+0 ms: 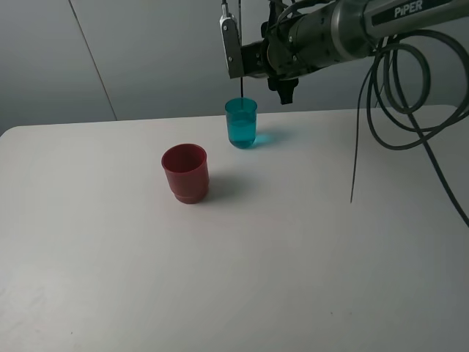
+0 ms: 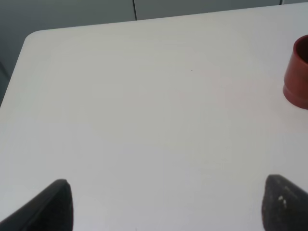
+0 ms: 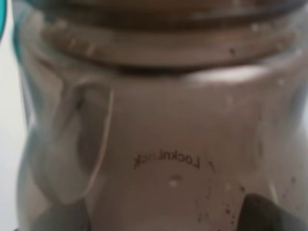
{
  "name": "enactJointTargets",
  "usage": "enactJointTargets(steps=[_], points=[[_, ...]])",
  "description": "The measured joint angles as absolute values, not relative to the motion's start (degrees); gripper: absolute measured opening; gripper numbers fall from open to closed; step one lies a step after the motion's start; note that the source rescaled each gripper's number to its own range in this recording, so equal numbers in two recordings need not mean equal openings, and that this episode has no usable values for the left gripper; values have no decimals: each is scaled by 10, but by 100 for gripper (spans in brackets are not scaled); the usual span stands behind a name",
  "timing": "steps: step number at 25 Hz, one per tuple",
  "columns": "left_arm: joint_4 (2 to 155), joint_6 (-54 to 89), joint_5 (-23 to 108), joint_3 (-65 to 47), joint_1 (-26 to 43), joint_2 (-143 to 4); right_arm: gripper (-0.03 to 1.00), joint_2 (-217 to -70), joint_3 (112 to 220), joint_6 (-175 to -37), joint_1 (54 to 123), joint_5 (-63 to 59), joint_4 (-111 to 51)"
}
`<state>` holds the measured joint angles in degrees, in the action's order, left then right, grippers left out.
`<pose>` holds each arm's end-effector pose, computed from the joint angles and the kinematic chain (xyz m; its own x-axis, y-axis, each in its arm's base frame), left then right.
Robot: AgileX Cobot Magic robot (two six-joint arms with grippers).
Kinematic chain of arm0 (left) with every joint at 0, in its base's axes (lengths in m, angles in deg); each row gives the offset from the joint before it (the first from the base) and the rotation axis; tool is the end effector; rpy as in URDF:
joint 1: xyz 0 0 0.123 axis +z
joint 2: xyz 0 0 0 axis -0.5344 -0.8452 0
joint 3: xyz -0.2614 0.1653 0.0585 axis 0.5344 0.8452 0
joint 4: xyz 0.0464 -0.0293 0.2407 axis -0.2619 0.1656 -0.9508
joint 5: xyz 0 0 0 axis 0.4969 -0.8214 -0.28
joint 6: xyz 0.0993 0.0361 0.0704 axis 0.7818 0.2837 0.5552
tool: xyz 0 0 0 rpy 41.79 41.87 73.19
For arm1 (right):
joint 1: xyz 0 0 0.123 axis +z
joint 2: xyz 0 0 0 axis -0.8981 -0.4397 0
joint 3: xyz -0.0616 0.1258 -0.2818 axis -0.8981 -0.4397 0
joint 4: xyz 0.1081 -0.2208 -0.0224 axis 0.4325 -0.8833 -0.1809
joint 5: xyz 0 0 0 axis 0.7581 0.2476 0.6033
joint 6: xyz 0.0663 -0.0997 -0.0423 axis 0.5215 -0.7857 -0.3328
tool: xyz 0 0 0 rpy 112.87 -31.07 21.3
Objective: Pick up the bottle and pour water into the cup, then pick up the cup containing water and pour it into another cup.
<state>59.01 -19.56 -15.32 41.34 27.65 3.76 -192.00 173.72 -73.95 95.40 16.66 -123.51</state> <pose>-0.0091 0.0118 0.2598 -0.4609 0.0381 -0.8866 0.0050 0.9992 0.0404 0.4730 0.2194 0.2134 0.0035 -0.9997 0.0227 -0.4544 -0.0218 -0.8905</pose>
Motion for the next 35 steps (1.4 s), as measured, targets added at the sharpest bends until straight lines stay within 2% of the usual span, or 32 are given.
enactJointTargets(steps=[5, 11, 18, 25, 31, 35], points=[[590, -196, -153, 413, 277, 38, 0, -1859, 1679, -727, 898, 27, -1056], [590, -196, -153, 413, 277, 38, 0, -1789, 1517, -721, 798, -206, -865], [590, -196, -153, 413, 277, 38, 0, -1782, 1348, -722, 703, -499, -641], [590, -196, -153, 413, 277, 38, 0, -1824, 1327, -725, 655, -567, -589], [590, -196, -153, 413, 277, 38, 0, -1881, 1327, -738, 651, -657, -520], [590, -196, -153, 413, 277, 38, 0, -1901, 1327, -764, 651, -665, -530]])
